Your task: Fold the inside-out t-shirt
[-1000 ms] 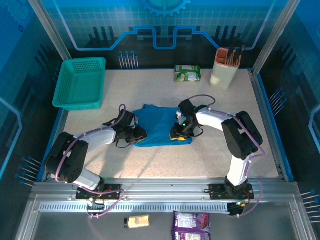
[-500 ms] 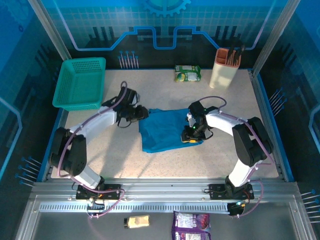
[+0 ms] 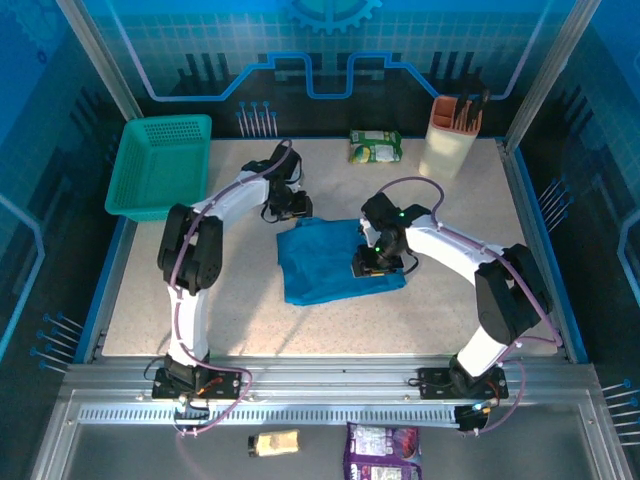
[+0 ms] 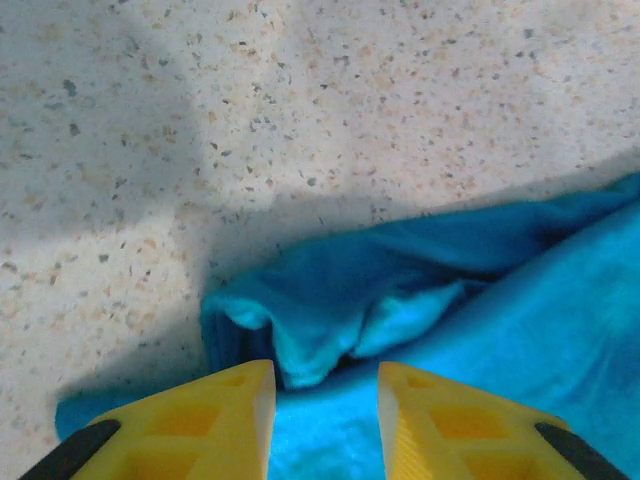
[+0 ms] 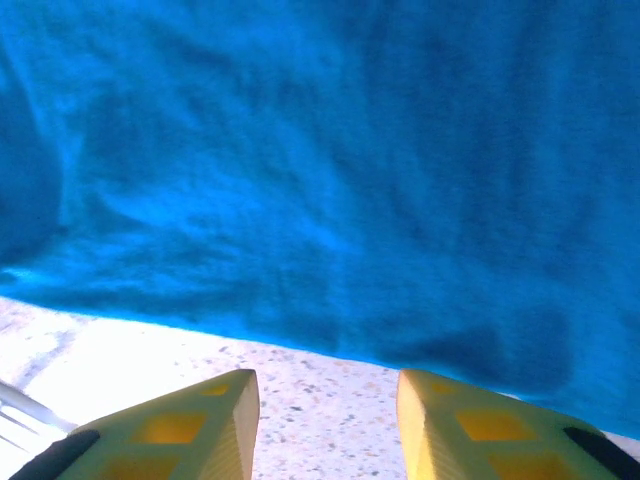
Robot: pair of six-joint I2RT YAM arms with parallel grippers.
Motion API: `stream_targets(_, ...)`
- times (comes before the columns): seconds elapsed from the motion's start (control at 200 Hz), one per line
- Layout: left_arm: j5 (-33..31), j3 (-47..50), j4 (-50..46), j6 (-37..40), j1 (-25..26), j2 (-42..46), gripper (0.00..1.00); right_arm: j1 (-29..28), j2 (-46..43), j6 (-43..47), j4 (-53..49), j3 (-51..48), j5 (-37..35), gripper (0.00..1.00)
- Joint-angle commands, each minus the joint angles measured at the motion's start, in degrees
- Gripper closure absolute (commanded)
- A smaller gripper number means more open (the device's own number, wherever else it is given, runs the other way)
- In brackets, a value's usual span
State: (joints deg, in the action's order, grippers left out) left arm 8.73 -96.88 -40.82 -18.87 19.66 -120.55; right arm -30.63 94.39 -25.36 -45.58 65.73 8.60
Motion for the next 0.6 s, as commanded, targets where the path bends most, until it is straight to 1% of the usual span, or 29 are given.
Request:
stream_targets(0.0,-0.23,-3.75,-4.03,2.39,-0.24,-3.06,0.67,2.56,-1.13,1.32,-3.05,1.28,-4.43,0.57)
stream_targets(0.105,0.93,-5.92,-3.89,2.7,-0.24,-5.84,0.67,6.52,0.04,3.5,-1.79,2.05,-5.63,0.57)
stream_targets(0.25,-1.38,-7.72,-5.8,3.49,-0.24,-8.58,0.71,11.36,4.05,7.31,-1.66,6.31,-5.77,0.57)
stream_targets(0.45,-3.23,-7.76,-5.86,4.7,-0.24,-10.28,0.79,12.78,12.09,12.87,-3.37,15.72,-8.75,0.58)
stream_targets(0.595,-3.59,-7.83,-6.1,5.34,-0.24,-11.48,0.92,12.88,19.53,14.11,-5.22,23.68,-10.75,0.59)
